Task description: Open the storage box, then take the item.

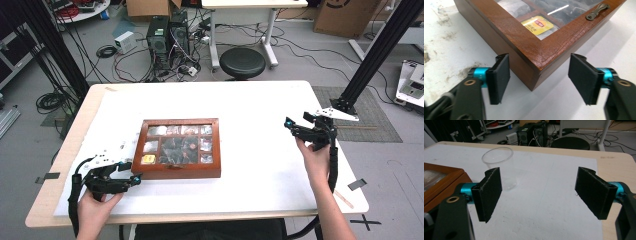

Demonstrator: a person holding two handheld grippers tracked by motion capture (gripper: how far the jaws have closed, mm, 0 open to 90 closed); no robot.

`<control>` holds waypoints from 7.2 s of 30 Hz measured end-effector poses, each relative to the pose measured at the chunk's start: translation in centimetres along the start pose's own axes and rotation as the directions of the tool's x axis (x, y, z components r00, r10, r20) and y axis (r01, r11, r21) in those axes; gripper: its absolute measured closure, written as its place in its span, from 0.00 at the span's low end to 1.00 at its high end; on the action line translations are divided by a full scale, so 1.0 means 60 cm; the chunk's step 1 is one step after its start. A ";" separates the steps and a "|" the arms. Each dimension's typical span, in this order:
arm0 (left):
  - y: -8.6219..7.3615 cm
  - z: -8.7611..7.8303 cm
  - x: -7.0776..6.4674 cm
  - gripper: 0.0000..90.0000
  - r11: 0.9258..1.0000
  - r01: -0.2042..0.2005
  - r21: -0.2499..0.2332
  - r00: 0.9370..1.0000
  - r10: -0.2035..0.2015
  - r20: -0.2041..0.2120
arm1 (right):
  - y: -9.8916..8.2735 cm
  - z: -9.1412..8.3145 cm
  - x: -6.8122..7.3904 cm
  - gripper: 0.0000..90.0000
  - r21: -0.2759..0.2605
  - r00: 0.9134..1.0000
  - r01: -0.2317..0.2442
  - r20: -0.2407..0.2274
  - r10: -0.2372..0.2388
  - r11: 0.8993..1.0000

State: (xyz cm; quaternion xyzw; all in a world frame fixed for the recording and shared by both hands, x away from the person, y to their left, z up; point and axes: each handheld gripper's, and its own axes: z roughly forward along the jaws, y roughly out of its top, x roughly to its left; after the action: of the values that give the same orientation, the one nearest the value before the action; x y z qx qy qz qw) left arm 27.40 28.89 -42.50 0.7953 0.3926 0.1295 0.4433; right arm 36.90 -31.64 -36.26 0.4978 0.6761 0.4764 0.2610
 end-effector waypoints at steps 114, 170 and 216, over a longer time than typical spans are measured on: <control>0.151 -0.047 -0.017 0.52 0.967 -0.097 -0.234 0.981 0.053 -0.187 | -0.002 0.001 -0.006 0.26 -0.003 1.000 -0.010 0.014 0.010 1.000; 0.277 -0.039 0.045 0.52 0.974 -0.081 -0.212 0.984 0.044 -0.173 | -0.001 0.001 -0.008 0.26 -0.006 1.000 -0.012 0.014 0.012 1.000; 0.267 -0.032 0.048 0.50 0.959 -0.065 -0.276 0.988 0.024 -0.150 | 0.008 0.003 0.030 0.29 -0.041 0.995 -0.002 -0.098 -0.003 0.999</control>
State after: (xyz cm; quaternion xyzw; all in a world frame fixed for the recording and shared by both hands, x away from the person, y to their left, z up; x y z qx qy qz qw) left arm 36.41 27.42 -28.85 0.7217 0.3835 0.2514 0.5186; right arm 36.60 -29.89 -35.68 0.4681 0.6782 0.5142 0.2378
